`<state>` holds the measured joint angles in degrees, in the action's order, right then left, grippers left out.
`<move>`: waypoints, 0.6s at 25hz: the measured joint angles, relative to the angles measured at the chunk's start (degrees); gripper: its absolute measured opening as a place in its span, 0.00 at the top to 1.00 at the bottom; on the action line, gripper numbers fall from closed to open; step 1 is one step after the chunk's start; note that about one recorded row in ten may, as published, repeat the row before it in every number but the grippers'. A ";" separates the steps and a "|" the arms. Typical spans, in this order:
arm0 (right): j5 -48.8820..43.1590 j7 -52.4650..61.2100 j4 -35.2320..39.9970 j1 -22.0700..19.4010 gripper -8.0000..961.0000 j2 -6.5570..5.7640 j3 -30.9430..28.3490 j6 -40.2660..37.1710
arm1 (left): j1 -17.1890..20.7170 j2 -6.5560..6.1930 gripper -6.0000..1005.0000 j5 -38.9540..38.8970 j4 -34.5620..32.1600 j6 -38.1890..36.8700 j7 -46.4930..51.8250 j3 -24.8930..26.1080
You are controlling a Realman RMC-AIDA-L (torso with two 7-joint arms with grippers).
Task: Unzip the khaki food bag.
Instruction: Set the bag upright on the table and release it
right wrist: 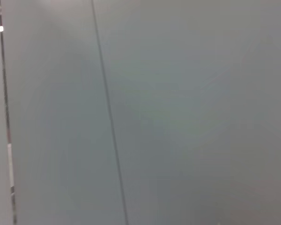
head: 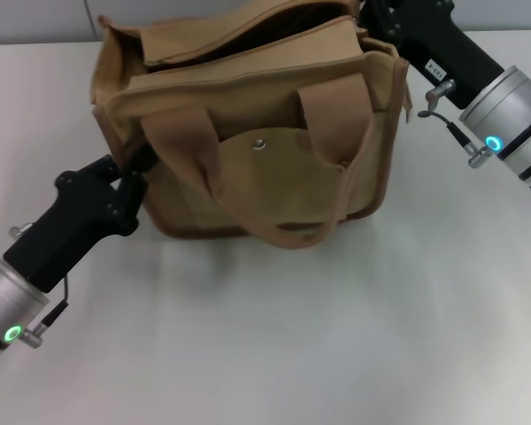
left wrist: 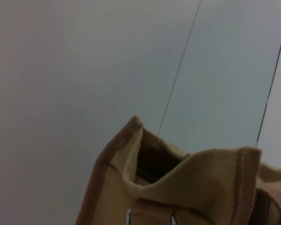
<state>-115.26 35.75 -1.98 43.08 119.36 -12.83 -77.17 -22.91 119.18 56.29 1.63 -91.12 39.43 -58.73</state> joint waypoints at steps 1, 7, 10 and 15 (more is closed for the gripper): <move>0.01 0.02 0.01 0.01 0.89 0.00 -0.64 0.43 | -0.24 0.00 0.85 -0.01 0.01 0.45 0.36 -0.20; 0.29 0.29 -0.05 -0.15 0.87 0.00 -2.81 4.49 | -1.62 -0.01 0.85 0.63 -0.23 1.96 2.83 -1.11; 0.69 0.31 -0.25 -0.78 0.85 -0.01 -3.77 5.64 | -3.12 -0.09 0.84 3.45 -0.97 3.45 7.64 -2.15; 0.45 1.82 0.26 -4.10 0.83 -0.15 -3.33 -1.51 | -2.36 -0.14 0.84 5.89 -3.75 2.45 9.49 -2.42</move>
<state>-114.82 37.57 -1.72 38.97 119.21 -16.16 -78.68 -25.28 119.04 62.18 -2.12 -88.67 48.92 -61.15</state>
